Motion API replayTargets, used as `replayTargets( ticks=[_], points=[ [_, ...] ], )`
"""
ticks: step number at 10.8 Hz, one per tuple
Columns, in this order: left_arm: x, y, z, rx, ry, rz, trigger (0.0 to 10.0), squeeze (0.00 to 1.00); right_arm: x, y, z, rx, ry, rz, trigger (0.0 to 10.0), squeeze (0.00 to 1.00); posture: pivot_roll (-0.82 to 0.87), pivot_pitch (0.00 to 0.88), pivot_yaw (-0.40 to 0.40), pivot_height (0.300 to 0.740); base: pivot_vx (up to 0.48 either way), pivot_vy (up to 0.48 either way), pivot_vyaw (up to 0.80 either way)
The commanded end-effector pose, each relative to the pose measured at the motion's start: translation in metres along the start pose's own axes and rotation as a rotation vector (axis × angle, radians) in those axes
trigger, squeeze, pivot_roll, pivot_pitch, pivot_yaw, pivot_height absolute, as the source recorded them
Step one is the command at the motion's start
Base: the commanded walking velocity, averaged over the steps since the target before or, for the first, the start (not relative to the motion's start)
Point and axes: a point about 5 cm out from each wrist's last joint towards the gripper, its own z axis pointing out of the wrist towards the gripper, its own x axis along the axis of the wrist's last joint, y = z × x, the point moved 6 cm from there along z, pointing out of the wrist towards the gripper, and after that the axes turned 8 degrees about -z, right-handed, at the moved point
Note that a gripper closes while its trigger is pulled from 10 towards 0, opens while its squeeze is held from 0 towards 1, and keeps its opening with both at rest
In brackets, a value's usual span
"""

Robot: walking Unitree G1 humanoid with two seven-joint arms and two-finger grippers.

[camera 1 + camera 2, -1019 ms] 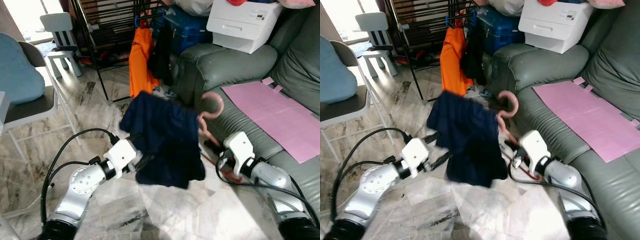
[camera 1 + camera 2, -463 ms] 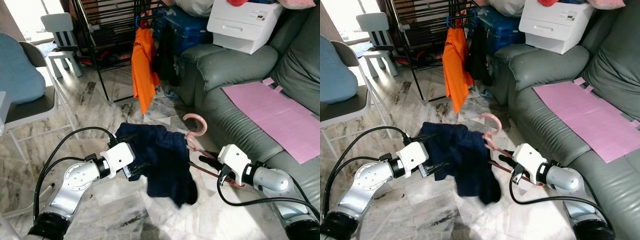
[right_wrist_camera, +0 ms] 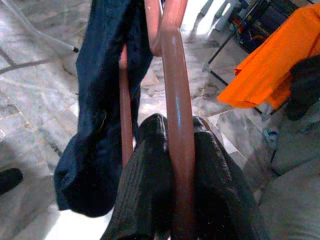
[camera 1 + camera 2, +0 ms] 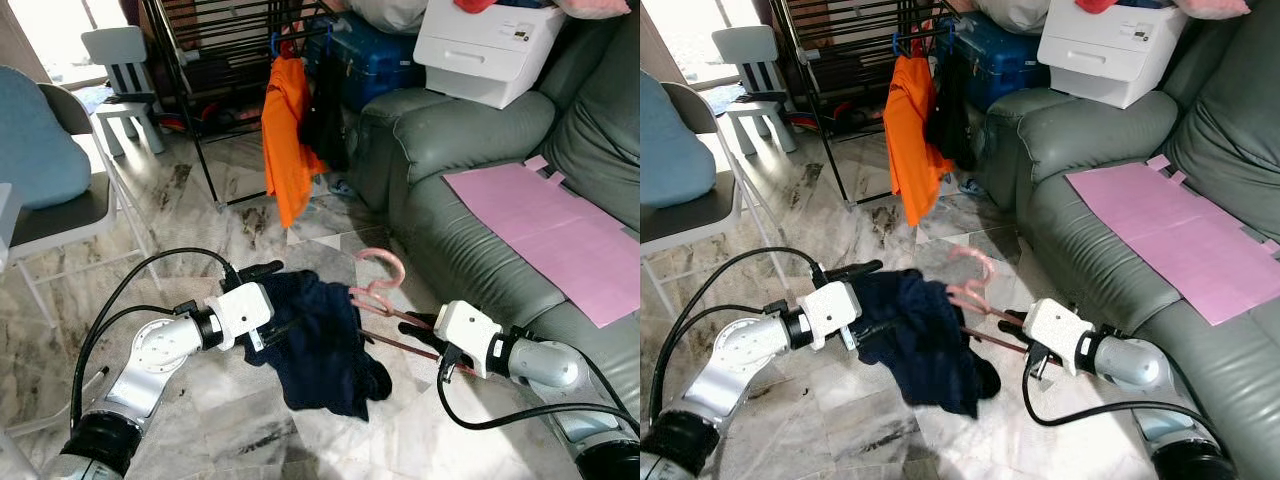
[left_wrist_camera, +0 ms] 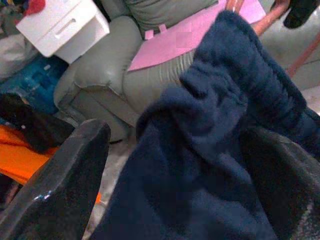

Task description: Hang hanger

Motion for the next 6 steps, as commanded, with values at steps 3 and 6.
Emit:
replayTargets(
  ticks=[3, 6],
  points=[
    [-0.002, -0.001, 0.001, -0.023, -0.015, 0.04, 10.0, 1.0, 0.011, 0.003, 0.0, 0.022, 0.041, -0.089, 10.0, 0.0, -0.18, 0.0, 0.055, 0.74, 0.0, 0.0, 0.0],
    [-0.007, -0.002, 0.004, -0.052, -0.046, 0.072, 10.0, 1.0, 0.021, 0.007, 0.003, 0.024, 0.072, -0.145, 10.0, 0.0, -0.19, 0.0, 0.067, 0.74, 0.0, 0.0, 0.0]
  ],
)
